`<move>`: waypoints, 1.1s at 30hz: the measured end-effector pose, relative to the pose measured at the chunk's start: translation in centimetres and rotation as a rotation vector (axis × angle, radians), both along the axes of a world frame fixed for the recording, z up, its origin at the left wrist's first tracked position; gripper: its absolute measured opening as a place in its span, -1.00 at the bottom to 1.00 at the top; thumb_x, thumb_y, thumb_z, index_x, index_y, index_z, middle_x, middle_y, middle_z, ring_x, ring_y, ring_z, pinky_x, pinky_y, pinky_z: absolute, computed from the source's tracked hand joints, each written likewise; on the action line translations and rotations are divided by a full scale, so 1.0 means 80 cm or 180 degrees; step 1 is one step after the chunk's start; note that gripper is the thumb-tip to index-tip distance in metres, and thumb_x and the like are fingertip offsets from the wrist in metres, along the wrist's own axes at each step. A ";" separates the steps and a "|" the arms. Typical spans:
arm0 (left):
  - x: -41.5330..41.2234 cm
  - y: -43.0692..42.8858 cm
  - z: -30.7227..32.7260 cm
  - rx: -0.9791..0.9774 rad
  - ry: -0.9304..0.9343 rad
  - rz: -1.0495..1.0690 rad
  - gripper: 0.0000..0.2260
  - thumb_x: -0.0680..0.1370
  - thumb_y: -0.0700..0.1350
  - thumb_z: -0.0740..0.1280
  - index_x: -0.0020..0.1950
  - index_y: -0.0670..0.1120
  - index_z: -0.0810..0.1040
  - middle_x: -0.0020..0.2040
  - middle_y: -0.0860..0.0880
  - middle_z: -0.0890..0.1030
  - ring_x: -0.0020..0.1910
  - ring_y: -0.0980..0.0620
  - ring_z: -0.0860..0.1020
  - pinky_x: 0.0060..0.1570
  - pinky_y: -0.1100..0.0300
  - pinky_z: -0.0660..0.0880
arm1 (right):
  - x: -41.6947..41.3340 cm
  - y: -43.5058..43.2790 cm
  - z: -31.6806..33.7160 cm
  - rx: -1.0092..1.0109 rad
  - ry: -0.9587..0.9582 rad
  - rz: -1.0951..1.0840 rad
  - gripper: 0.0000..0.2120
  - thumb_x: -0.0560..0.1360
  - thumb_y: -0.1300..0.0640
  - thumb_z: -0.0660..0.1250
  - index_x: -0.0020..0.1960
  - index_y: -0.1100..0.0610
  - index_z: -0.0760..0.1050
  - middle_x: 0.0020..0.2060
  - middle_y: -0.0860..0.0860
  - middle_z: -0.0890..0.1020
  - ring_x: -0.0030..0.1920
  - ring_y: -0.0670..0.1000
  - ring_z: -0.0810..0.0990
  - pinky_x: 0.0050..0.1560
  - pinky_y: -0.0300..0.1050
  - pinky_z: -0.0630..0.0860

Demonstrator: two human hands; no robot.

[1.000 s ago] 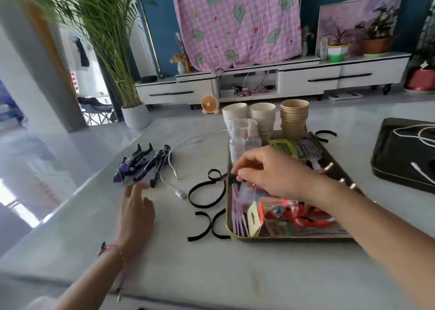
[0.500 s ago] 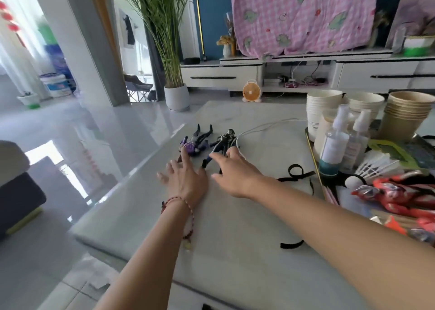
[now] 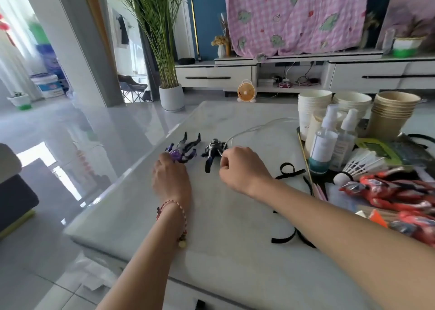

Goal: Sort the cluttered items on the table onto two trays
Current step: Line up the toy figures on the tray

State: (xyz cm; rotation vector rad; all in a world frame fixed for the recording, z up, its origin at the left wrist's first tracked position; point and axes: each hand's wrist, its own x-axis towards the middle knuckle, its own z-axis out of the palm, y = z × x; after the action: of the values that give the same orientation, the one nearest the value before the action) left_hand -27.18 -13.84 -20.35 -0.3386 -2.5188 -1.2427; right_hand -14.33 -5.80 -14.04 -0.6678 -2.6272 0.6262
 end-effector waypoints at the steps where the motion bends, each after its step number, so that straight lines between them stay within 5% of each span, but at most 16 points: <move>1: 0.007 -0.003 0.005 0.0238 0.0012 -0.0027 -0.83 0.55 -0.22 0.18 0.11 -0.22 0.43 0.11 -0.25 0.51 0.04 -0.21 0.47 -0.10 0.10 0.32 | 0.013 0.002 0.006 -0.0021 0.0200 -0.0071 -0.84 0.41 0.28 0.22 -0.26 0.07 0.48 -0.10 0.10 0.58 -0.07 0.11 0.53 -0.16 -0.22 0.33; 6: 0.039 -0.036 0.019 0.1270 -0.0109 -0.0046 -0.85 0.51 -0.16 0.34 0.01 -0.21 0.51 -0.05 -0.20 0.56 -0.02 -0.18 0.52 -0.10 0.20 0.32 | 0.082 0.007 0.034 -0.1415 0.0852 -0.0364 -0.88 0.44 0.25 0.28 -0.16 0.18 0.61 -0.45 -0.02 0.55 -0.46 -0.03 0.53 -0.34 -0.20 0.54; 11: 0.076 -0.074 0.094 0.1980 0.0311 -0.0110 -0.78 0.51 -0.05 0.34 0.03 -0.18 0.52 0.01 -0.18 0.57 -0.05 -0.04 0.51 0.00 0.18 0.40 | 0.173 0.017 0.074 -0.2627 0.1103 -0.0171 -0.86 0.50 0.32 0.25 -0.11 0.25 0.60 -0.43 0.07 0.54 -0.44 -0.05 0.51 -0.41 -0.26 0.53; 15: 0.108 -0.062 0.168 0.2020 0.0512 -0.0548 -0.62 0.48 0.18 0.23 0.04 -0.12 0.45 0.08 -0.26 0.54 0.04 -0.17 0.52 0.15 -0.05 0.45 | 0.247 0.035 0.097 -0.3464 0.1326 -0.0265 -0.85 0.51 0.32 0.22 -0.12 0.26 0.58 -0.45 0.06 0.50 -0.50 -0.09 0.45 -0.55 -0.32 0.41; 19: 0.156 -0.029 0.222 0.2337 0.0661 -0.0960 -0.72 0.60 0.06 0.15 -0.05 -0.17 0.40 -0.22 -0.02 0.50 -0.31 0.18 0.47 -0.32 0.42 0.37 | 0.301 0.060 0.101 -0.4814 0.1622 -0.0381 -0.84 0.50 0.30 0.15 -0.14 0.26 0.50 -0.47 0.05 0.38 -0.52 -0.10 0.33 -0.63 -0.37 0.23; 21: 0.180 -0.014 0.243 0.2628 0.0689 -0.1026 -0.80 0.62 -0.01 0.14 -0.11 -0.10 0.37 -0.30 0.07 0.48 -0.42 0.28 0.45 -0.36 0.44 0.36 | 0.310 0.064 0.093 -0.5195 0.1743 -0.0429 -0.85 0.51 0.30 0.14 -0.21 0.24 0.42 -0.47 0.05 0.36 -0.50 -0.11 0.30 -0.64 -0.39 0.22; 24: 0.225 0.018 0.261 0.2759 0.0772 -0.1236 -0.86 0.60 -0.04 0.18 -0.14 0.04 0.28 -0.29 0.06 0.52 -0.35 0.14 0.51 -0.26 0.20 0.50 | 0.330 0.065 0.075 -0.5184 0.1984 -0.0438 -0.81 0.54 0.30 0.13 -0.22 0.25 0.42 -0.45 0.05 0.35 -0.46 -0.11 0.27 -0.62 -0.39 0.22; 26: 0.243 0.033 0.259 0.2415 0.1044 -0.1360 -0.84 0.57 -0.05 0.21 -0.15 0.10 0.26 -0.27 0.03 0.47 -0.31 0.00 0.49 -0.23 0.03 0.50 | 0.335 0.057 0.063 -0.4420 0.1945 -0.0323 -0.83 0.55 0.31 0.16 -0.12 0.27 0.52 -0.43 0.04 0.36 -0.46 -0.10 0.30 -0.57 -0.35 0.25; 30: 0.264 0.048 0.244 0.0895 0.1172 -0.1791 -0.87 0.50 -0.15 0.35 -0.13 0.01 0.40 -0.24 0.04 0.48 -0.31 -0.04 0.51 -0.34 0.23 0.47 | 0.335 0.049 0.046 -0.3135 0.2013 -0.0268 -0.84 0.56 0.30 0.20 -0.05 0.24 0.56 -0.44 -0.01 0.45 -0.46 -0.12 0.38 -0.49 -0.33 0.32; 33: 0.268 0.053 0.228 0.0004 0.0002 -0.2065 -0.92 0.46 -0.17 0.42 -0.13 -0.11 0.53 -0.30 -0.05 0.51 -0.40 0.03 0.48 -0.30 0.24 0.49 | 0.339 0.056 0.042 -0.3334 0.2142 -0.0404 -0.80 0.57 0.30 0.17 -0.07 0.20 0.57 -0.41 0.03 0.49 -0.40 -0.09 0.42 -0.40 -0.28 0.37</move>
State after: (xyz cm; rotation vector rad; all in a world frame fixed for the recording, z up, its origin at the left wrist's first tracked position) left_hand -5.76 -9.62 -2.09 -1.2252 -2.4843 -1.4408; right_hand 12.77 -1.35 -10.70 -0.6903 -1.4983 1.8230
